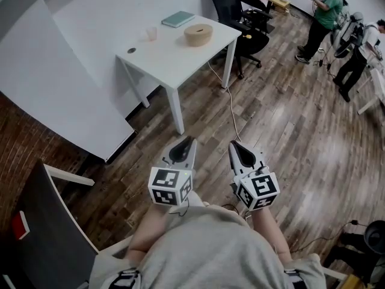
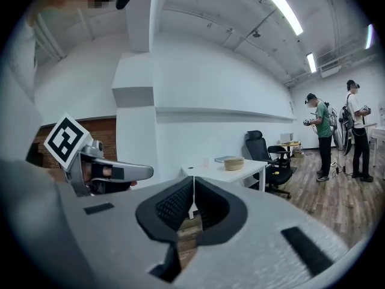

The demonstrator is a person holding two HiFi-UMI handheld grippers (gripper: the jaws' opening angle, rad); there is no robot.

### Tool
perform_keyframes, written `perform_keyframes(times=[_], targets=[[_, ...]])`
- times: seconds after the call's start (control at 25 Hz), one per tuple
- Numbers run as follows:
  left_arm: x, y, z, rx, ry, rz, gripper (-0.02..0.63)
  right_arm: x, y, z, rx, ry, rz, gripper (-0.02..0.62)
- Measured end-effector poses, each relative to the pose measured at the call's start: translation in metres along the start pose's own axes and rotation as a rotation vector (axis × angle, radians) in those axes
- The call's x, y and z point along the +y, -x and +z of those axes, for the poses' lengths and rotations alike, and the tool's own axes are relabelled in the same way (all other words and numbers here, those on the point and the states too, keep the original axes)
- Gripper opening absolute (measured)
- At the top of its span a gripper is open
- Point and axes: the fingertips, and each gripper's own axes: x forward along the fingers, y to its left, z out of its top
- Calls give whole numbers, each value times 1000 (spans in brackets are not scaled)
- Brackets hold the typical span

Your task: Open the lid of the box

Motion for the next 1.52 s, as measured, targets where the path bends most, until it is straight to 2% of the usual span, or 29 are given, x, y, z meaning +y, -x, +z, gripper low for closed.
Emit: perform_keyframes(times=[0.44, 0.88, 1.24, 1.52], targets=[[-10, -5, -6, 15, 3, -5, 138, -9, 2, -8, 22, -13, 24, 86], [-9, -27, -9, 20, 4, -6, 217, -30, -10, -16, 51, -25, 31, 184], [21, -75, 4, 17, 24, -2, 231, -61, -59, -13, 71, -36, 29, 264], [51, -124, 15, 20, -15, -8, 253, -91, -113, -4, 74, -31, 11, 291]])
